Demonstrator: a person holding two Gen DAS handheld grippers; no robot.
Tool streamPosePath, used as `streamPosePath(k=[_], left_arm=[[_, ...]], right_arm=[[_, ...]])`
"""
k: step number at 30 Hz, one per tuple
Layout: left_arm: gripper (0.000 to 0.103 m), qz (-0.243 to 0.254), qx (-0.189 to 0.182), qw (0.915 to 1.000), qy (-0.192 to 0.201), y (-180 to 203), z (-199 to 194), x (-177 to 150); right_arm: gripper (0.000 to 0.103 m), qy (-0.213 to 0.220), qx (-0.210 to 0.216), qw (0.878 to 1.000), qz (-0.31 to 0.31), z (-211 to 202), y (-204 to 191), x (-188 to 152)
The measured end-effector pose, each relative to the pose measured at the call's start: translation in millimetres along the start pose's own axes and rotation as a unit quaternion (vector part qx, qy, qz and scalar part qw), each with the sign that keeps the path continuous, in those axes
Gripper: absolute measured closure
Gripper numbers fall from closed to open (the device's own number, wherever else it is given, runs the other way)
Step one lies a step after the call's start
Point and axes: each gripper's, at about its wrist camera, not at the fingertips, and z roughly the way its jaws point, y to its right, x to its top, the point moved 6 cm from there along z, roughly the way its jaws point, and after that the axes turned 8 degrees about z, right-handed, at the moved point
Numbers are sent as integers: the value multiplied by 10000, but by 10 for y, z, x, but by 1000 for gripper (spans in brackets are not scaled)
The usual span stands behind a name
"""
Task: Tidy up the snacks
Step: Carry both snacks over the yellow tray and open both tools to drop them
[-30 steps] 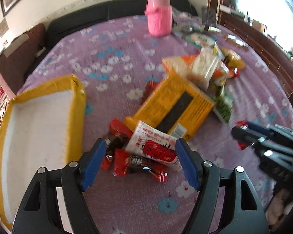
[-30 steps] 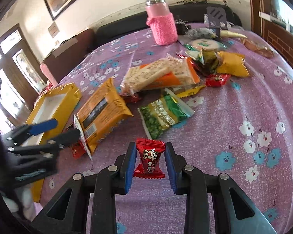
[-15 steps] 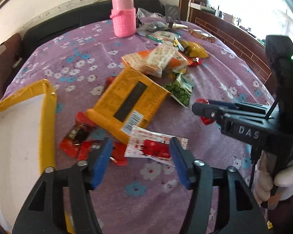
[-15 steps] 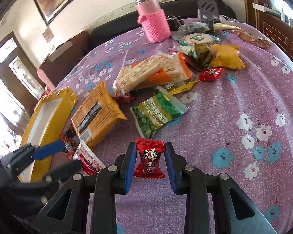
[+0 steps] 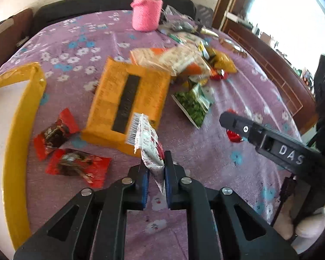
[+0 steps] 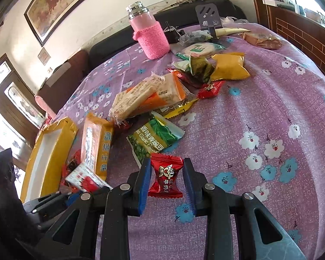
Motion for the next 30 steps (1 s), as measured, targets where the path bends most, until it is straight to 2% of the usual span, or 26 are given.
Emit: streamPosePath(k=[4,11,14,17,20,22,25,28,30], left_arm=[[94,-126,-58,9998,140,-35,-82,-17],[94,-643,-313,9952,661,-358,-832,-405],[94,-882,-99,9912,977,-658,-1245,-581],[94,-1070,313,9858,1259,-1014,-1588,-751],[94,-1286,634,9801,1372,-1363,-1841,-931],[94,-1429,860,9763,1381,-1618,-1971,-1061],[94,-1601,1130,9720,1294,-1943,-2051,-1225],[94,-1750,1412,9683,1087,-2257,-2027,-1396],[93,-1805,1556,9667,932,-2428,-1989,-1477]], right_arm=[[72,56,-40,9999,-89,-4,-38,-1],[72,162,38,9997,-193,-12,-90,-26],[72,230,105,9993,-287,-18,-144,-47],[72,362,101,9981,-486,-41,-230,-82],[73,527,131,9957,-749,-100,-389,-95],[73,486,273,9941,-935,-180,-600,-146],[73,284,780,9881,-1293,-346,-1106,-307],[73,-73,1370,9741,-1795,-452,-1758,-548],[73,-540,1794,9611,-2031,-412,-2182,-761]])
